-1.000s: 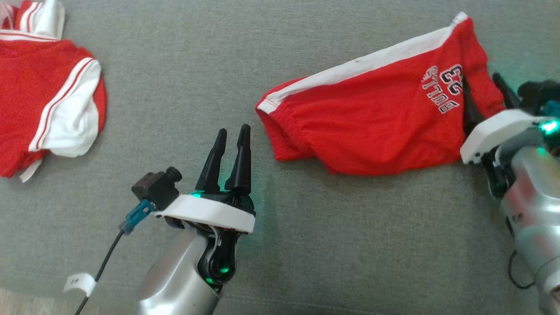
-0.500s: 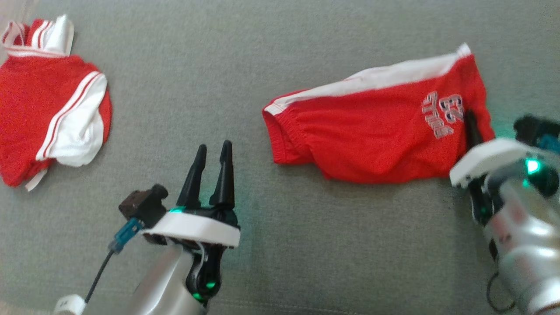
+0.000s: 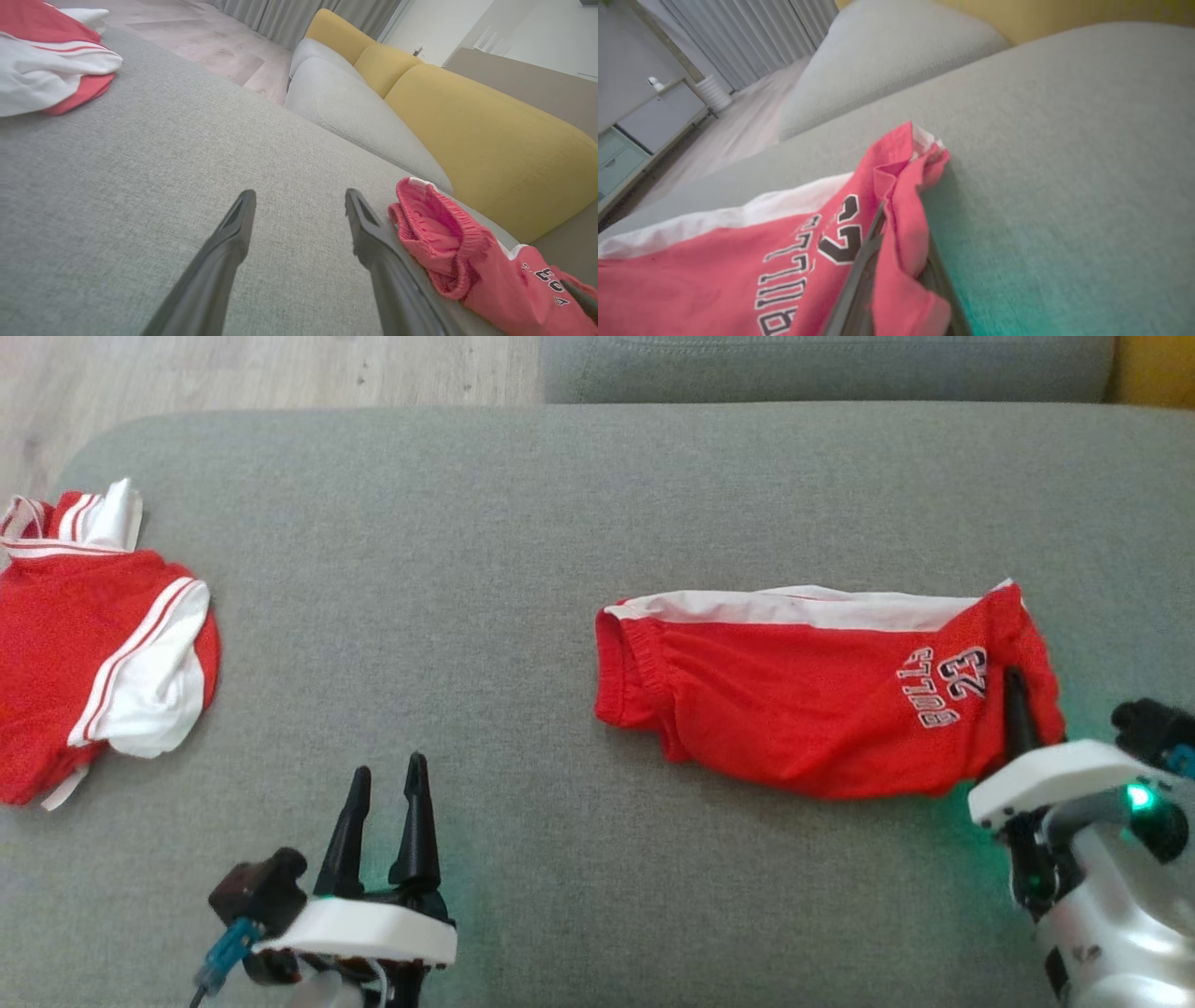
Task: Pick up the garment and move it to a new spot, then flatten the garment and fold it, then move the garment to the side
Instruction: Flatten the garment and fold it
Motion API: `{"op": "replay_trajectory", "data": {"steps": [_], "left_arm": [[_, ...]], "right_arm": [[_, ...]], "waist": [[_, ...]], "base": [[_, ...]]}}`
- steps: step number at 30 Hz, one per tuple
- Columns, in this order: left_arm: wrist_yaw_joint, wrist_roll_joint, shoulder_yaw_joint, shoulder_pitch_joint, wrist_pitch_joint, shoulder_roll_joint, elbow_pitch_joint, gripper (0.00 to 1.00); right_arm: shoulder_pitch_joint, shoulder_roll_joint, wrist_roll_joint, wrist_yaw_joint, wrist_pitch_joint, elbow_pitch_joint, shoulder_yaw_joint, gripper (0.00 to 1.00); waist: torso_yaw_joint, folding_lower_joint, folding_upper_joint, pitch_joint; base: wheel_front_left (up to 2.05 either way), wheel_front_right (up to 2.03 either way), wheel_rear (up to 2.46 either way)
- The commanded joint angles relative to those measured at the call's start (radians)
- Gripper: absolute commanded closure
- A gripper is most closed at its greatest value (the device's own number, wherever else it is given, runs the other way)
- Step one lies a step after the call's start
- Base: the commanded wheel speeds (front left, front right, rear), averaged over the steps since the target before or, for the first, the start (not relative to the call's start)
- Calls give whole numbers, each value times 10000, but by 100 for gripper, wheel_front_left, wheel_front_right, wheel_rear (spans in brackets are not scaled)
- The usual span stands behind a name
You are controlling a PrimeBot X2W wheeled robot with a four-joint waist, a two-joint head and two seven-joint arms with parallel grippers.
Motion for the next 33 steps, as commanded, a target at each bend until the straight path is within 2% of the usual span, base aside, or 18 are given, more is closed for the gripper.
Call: {"op": "replay_trajectory", "data": {"steps": [1, 5, 10, 14, 17, 18, 19, 20, 23, 28, 31, 33], "left_arm": [[15, 63, 380, -195, -51, 17, -289, 0], [15, 11, 290, -118, -51, -3, -279, 0], [15, -124, 133, -63, -51, -13, -233, 0], [15, -238, -59, -58, -51, -15, -192, 0], [15, -284, -184, -120, -51, -16, -118, 0], [15, -300, -227, -152, -51, -16, -90, 0], [15, -308, -261, -185, -51, -17, -70, 0], [15, -274, -277, -215, -51, -17, -56, 0], [15, -73, -173, -309, -51, -17, -36, 0], [15, 603, 347, -340, -51, -17, 4, 0], [15, 907, 499, -351, -51, -17, 37, 0], [15, 1323, 731, -371, -51, -17, -6, 0]], "right_arm": [[-242, -11, -146, -7, -109, -539, 160, 100], [-308, 275, -423, -7, -109, -1977, 491, 100], [-316, 779, -337, -7, -110, -3574, 2114, 100], [-331, 1089, -34, -7, -110, -3775, 3648, 100], [-437, 1273, 156, -7, -110, -3074, 4484, 100], [-496, 1345, 233, -7, -110, -2880, 4623, 87], [-539, 1401, 275, -7, -110, -2697, 4734, 11], [-566, 1458, 344, -7, -110, -2566, 4857, 0], [-610, 1568, 530, -7, -110, -2662, 5252, 0], [-421, 1583, 687, -7, -110, -3539, 5616, 0], [-273, 1443, 616, -7, -110, -3896, 5280, 0], [-59, 1293, 322, -7, -110, -4094, 4599, 0]], "waist": [[61, 3, -1, 5], [294, 3, -1, 51], [647, 3, -1, 26], [969, 3, -1, 22], [1211, 3, -1, 34], [1286, 3, -1, 38], [1349, 3, -1, 42], [1386, 3, -1, 45], [1382, 3, -1, 44], [1026, 3, -1, -125], [823, 3, -1, -208], [615, 3, -1, -288]], "base": [[0, 0, 0], [0, 0, 0], [0, 0, 0], [0, 0, 0], [0, 0, 0], [0, 0, 0], [0, 0, 0], [0, 0, 0], [0, 0, 0], [0, 0, 0], [0, 0, 0], [0, 0, 0]]}}
